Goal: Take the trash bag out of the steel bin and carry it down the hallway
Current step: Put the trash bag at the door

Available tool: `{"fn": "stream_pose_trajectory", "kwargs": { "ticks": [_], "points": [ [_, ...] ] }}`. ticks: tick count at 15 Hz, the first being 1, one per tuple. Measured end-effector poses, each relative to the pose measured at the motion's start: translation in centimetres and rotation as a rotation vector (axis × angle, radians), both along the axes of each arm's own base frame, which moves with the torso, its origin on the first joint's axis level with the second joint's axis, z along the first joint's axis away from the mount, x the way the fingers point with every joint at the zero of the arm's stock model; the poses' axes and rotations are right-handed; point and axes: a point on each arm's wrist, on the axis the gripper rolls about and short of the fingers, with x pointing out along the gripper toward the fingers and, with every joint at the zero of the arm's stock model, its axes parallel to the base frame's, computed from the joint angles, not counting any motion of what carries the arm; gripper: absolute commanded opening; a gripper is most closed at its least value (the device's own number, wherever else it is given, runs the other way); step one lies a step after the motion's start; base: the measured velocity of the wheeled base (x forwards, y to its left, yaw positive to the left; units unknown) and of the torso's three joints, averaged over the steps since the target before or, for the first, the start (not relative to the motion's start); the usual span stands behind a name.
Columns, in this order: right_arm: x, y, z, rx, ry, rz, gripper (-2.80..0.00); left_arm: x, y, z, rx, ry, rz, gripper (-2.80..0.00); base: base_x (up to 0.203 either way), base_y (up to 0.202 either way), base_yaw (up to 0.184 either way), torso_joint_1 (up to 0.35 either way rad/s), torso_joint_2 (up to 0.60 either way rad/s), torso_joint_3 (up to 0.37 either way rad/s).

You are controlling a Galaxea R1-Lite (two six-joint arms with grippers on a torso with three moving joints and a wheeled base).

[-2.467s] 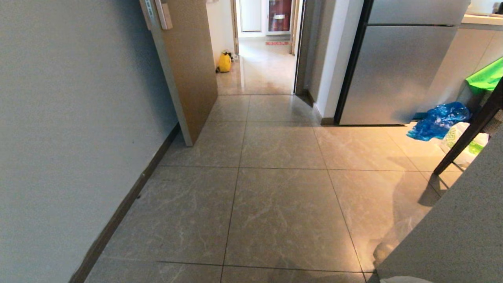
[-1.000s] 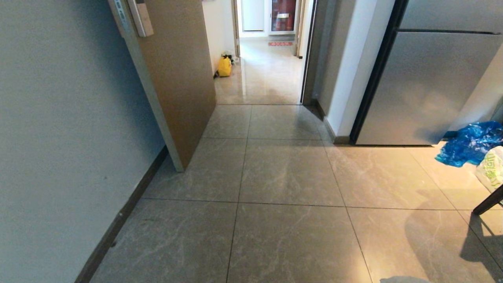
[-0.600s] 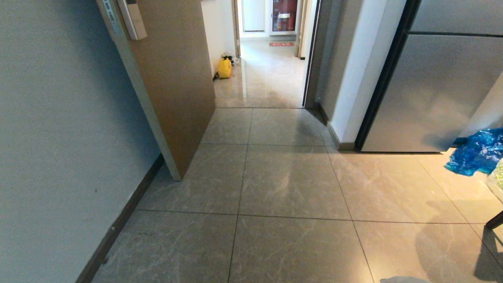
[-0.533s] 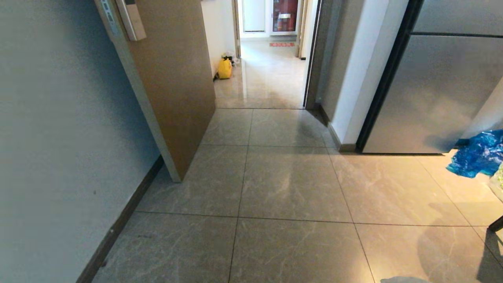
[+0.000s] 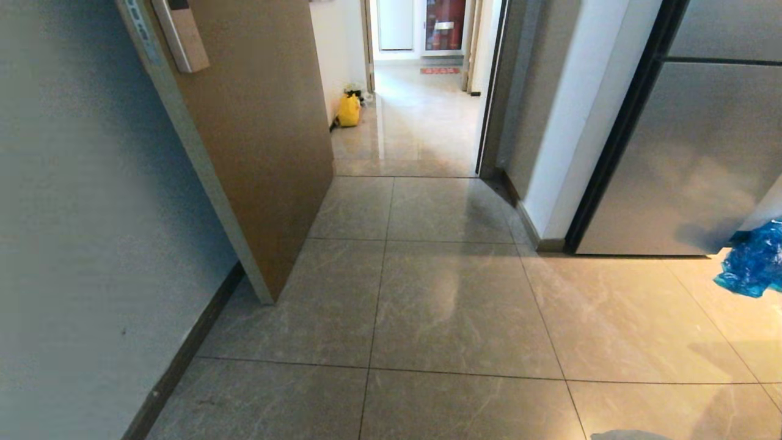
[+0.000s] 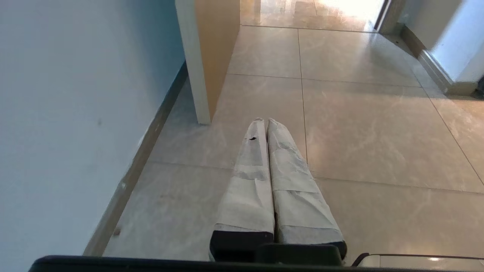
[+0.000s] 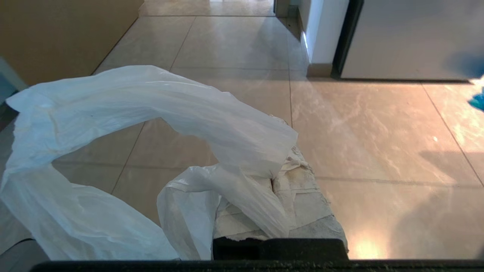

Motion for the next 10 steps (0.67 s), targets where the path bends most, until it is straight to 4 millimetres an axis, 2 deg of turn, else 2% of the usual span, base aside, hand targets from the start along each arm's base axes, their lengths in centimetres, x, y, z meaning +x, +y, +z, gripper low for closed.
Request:
{"fn": "stream_pose_trajectory", "kwargs": {
  "ticks": [10],
  "points": [
    [0.0, 0.0, 0.0, -0.001, 0.0, 0.0, -2.8, 0.0, 0.0, 0.01, 0.0, -0.001, 0.0, -2.8, 0.192, 0.0, 0.0, 0.002, 0.0, 0.001]
  ]
}}
